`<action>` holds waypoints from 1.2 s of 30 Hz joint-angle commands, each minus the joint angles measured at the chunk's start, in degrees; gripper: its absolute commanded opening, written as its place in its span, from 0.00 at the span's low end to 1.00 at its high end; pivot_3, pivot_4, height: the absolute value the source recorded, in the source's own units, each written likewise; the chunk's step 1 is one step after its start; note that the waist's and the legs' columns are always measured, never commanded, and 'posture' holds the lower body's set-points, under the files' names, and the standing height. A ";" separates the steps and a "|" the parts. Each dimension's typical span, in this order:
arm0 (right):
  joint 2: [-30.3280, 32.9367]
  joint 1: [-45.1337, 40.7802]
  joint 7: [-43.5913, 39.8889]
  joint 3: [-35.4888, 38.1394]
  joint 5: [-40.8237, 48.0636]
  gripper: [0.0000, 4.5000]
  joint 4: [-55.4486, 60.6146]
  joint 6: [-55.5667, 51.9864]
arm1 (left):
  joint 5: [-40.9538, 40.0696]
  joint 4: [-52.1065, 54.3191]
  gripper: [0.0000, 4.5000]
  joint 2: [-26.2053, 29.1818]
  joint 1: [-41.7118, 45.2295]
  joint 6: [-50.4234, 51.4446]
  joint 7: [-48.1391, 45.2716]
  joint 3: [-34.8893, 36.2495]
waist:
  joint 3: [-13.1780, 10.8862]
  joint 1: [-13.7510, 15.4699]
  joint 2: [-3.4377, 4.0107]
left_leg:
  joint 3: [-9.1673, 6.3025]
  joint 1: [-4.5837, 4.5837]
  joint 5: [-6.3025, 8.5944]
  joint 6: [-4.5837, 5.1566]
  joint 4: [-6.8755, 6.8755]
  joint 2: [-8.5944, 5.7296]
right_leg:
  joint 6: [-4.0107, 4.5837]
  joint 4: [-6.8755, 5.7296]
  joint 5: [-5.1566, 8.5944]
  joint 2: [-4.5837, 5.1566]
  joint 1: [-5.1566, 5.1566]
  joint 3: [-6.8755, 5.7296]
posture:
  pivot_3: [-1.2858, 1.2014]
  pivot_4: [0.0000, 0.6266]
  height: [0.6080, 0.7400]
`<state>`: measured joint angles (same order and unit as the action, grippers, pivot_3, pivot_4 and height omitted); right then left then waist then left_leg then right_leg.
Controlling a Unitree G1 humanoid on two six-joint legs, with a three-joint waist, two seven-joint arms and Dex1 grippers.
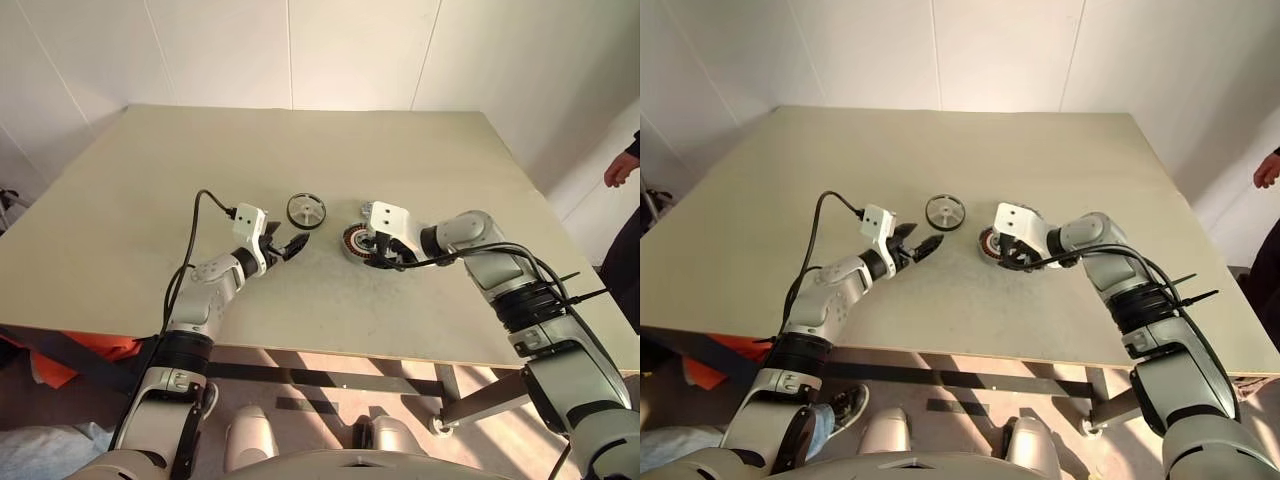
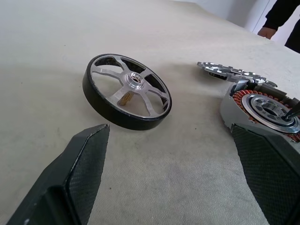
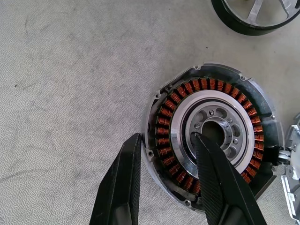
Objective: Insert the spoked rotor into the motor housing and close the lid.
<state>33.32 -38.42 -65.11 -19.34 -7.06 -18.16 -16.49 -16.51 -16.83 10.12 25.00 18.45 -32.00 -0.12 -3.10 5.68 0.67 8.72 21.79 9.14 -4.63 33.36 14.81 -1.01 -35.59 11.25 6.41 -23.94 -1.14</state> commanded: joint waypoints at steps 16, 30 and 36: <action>-0.02 -1.84 0.91 0.29 -0.44 0.28 0.57 1.32 | 0.14 -0.16 0.98 0.40 1.92 -1.96 -0.36 0.73 | 0.00 -0.01 0.00 | 0.00 -0.01 0.00 0.00 0.00 0.00 | 0.00 0.00 0.00 0.00 0.01 0.00 | 0.52 0.00 1.00; -0.34 0.65 -0.43 0.50 2.20 0.28 14.11 -4.62 | 0.11 0.24 0.98 0.47 1.46 -1.77 -0.35 0.56 | 0.00 -0.02 0.00 | 0.00 0.04 0.00 0.00 -0.04 0.01 | 0.00 0.04 0.00 -0.02 -0.04 -0.01 | 0.52 0.00 1.00; 0.33 3.79 -0.67 0.35 3.29 0.28 20.33 -9.17 | 0.08 -0.05 0.98 0.33 1.63 -1.80 -0.42 0.49 | 0.00 0.22 0.00 | 0.00 0.06 0.00 0.01 -0.05 0.00 | 0.00 0.08 0.00 -0.01 -0.03 -0.01 | 0.52 0.00 1.00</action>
<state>33.06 -34.03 -66.06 -19.99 -4.77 -1.01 -25.00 -16.39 -17.69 10.36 25.50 17.69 -32.04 -0.12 -3.11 5.90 0.66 8.71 21.84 9.14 -4.63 33.32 14.81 -1.01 -35.52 11.25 6.41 -23.96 -1.15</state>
